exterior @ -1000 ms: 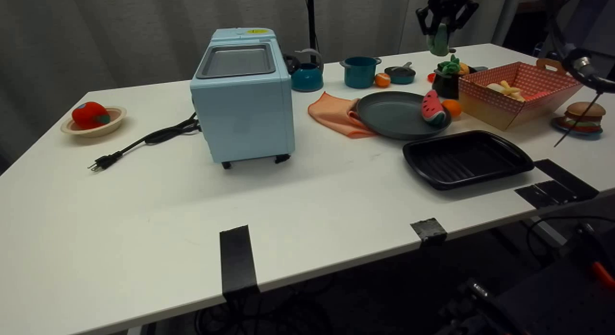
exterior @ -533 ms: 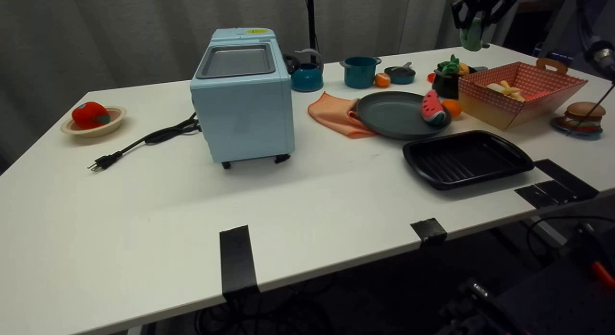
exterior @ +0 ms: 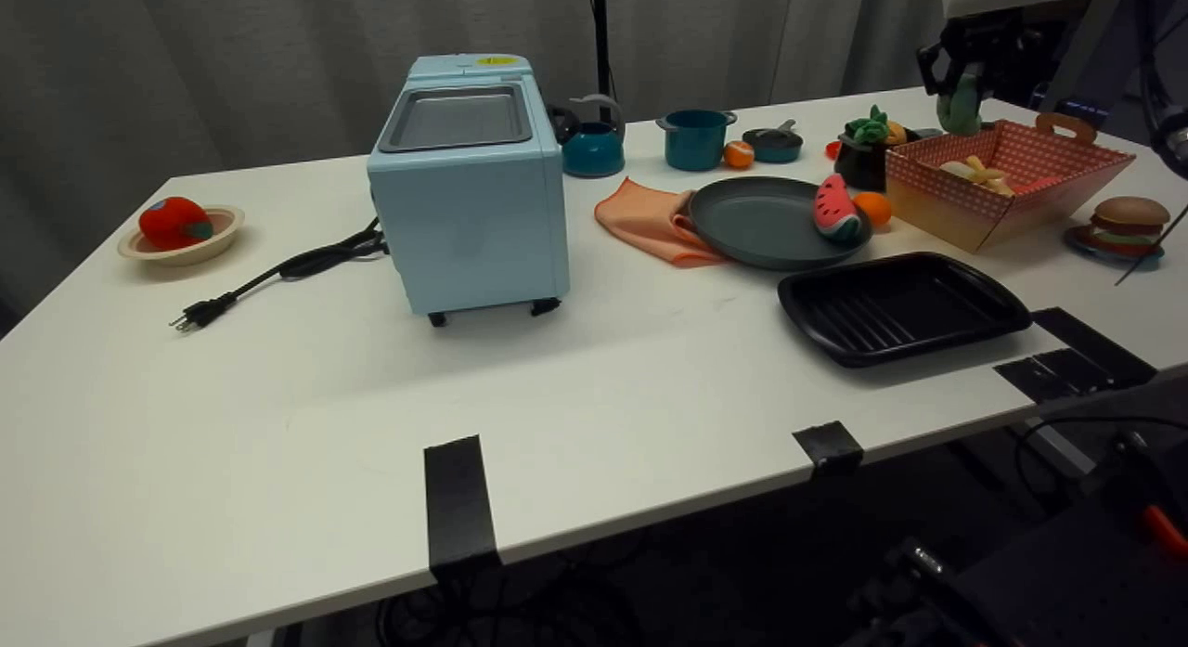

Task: Put the pineapple plush toy in the black pot and the pear in the box

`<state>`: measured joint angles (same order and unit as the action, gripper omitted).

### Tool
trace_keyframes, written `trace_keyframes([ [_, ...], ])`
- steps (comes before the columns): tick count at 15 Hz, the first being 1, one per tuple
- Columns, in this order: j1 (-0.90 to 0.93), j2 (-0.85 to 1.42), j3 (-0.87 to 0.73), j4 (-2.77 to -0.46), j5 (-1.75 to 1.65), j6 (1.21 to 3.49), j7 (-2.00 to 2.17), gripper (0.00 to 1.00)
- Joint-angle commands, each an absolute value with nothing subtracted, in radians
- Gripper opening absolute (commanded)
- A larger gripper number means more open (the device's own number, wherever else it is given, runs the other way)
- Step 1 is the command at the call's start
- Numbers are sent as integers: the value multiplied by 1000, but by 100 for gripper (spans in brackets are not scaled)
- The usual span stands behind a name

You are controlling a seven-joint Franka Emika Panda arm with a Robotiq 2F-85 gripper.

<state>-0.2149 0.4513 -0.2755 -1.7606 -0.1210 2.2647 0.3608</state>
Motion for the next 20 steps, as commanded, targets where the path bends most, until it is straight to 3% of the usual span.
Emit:
trace_keyframes([
  [1, -230, 492, -279, -1716, -89, 2225, 353, 11],
  [2, -232, 498, -280, -1712, -88, 2218, 352, 47],
  [3, -235, 501, -279, -1708, -83, 2214, 349, 47],
  [10, -239, 468, -275, -1730, -58, 2219, 337, 98],
  [20, -231, 356, -281, -1822, -46, 2341, 356, 100],
])
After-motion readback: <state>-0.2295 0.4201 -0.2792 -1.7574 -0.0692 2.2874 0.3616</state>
